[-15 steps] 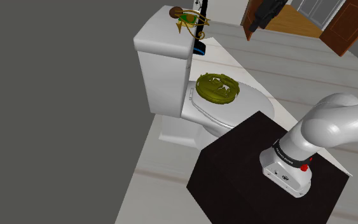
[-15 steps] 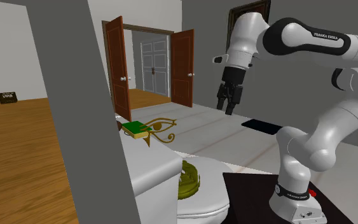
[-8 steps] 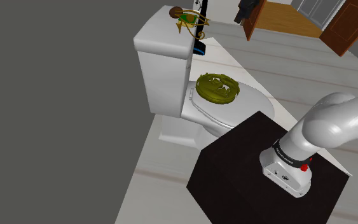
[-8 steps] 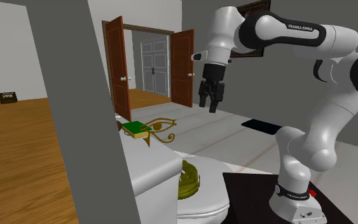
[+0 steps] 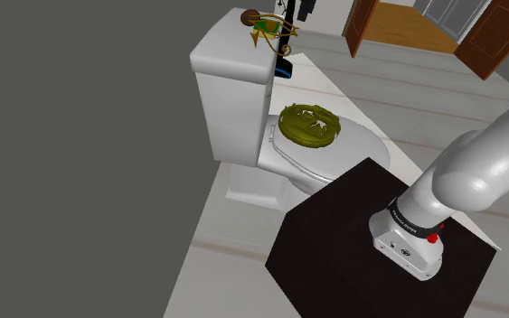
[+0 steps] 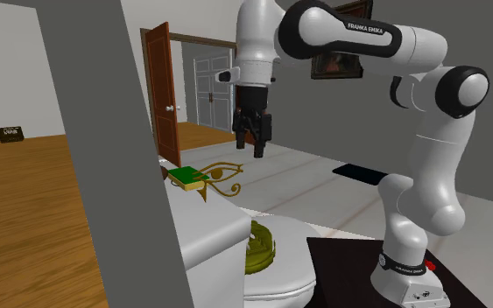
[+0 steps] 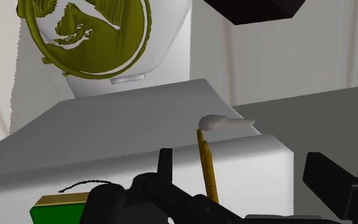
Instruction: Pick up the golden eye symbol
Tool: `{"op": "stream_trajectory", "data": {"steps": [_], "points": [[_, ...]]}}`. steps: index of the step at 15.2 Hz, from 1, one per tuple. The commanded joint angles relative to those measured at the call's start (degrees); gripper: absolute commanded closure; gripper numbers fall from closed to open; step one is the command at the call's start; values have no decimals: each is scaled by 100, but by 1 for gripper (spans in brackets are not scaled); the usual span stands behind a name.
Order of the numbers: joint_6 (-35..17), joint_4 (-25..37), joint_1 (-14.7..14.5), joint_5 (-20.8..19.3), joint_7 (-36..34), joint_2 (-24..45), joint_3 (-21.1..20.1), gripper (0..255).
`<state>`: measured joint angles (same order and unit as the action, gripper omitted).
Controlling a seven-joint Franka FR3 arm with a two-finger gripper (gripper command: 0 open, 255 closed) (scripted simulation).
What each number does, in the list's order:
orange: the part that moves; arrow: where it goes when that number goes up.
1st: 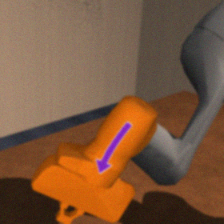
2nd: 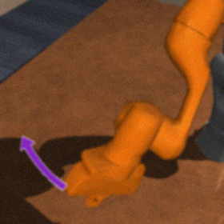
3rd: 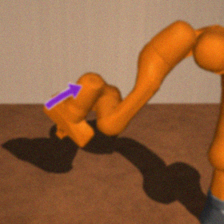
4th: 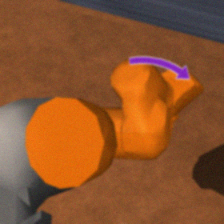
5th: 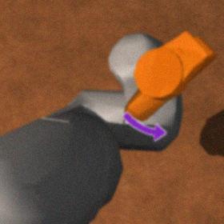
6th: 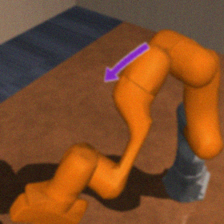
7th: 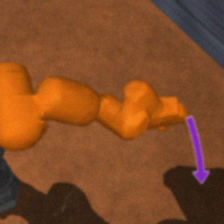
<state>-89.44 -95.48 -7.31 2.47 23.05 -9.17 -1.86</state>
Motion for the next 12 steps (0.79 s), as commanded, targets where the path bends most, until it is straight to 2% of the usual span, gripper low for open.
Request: {"op": "stream_trajectory", "data": {"steps": [1,5,6,12], "points": [[209,664,-64,-88,254,599,-52,0],[832,2274,-243,-321,642,1860,-231,0],[852,2323,-250,-328,651,1895,-235,0],[292,1545,-237,-311,659,1677,-229,0]]}}
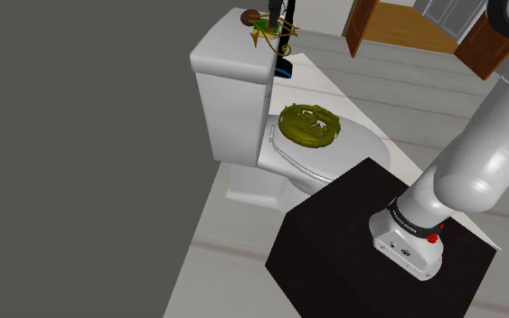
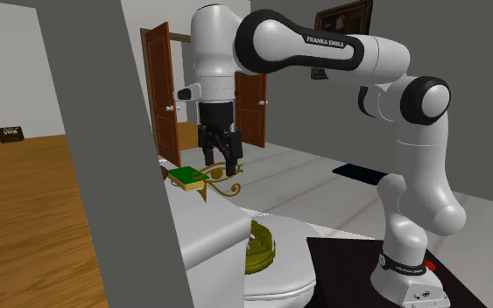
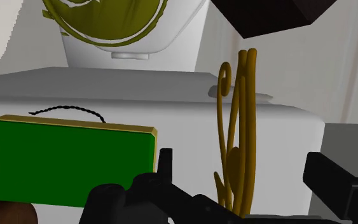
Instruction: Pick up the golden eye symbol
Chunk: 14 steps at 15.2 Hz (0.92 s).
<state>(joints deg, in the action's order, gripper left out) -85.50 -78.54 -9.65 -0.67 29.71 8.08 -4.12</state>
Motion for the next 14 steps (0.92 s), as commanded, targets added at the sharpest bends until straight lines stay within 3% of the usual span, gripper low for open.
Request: {"op": "stream_trajectory", "data": {"steps": [1,3,4,14], "points": [[-241,-330,-1,6,-5,-91,-2,0],[-241,-331,-1,6,-5,-92,-2,0],[-251,-339,-1,6,-5,-90,-2,255],[-154,-218,-2,4,-6,-66,-3,255]]}}
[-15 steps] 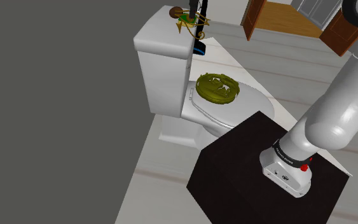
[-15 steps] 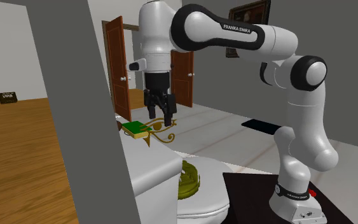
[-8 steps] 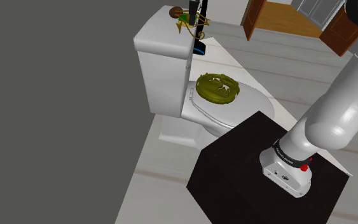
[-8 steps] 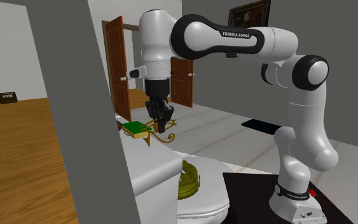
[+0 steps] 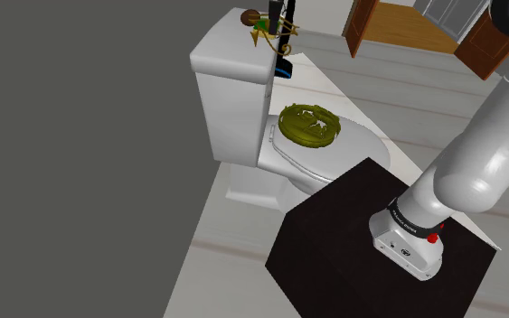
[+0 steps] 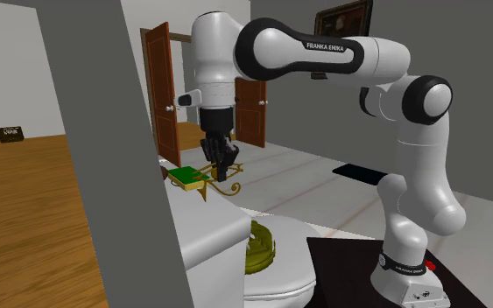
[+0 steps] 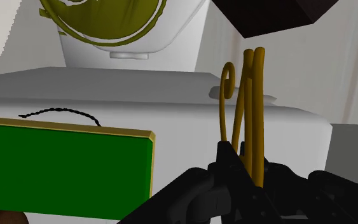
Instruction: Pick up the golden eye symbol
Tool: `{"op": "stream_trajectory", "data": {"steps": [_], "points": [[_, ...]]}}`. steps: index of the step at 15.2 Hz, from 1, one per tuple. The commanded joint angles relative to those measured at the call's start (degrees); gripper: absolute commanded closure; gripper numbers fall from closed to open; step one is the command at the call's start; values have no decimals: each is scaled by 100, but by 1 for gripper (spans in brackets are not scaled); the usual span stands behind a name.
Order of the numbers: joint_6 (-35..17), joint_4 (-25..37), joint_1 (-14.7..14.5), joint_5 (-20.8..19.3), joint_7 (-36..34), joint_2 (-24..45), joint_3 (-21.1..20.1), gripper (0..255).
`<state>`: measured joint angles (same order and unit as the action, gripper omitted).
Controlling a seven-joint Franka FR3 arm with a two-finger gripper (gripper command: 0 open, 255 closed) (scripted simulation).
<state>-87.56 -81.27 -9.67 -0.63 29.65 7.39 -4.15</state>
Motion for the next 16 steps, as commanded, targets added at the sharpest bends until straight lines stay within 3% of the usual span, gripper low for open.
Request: {"op": "stream_trajectory", "data": {"steps": [1,14,16], "points": [[142,174,-2,-2,-1,33,-1,255],[1473,2156,-48,-56,-21,685,-15,255],[1491,2186,-49,-57,-22,697,-15,255]]}}
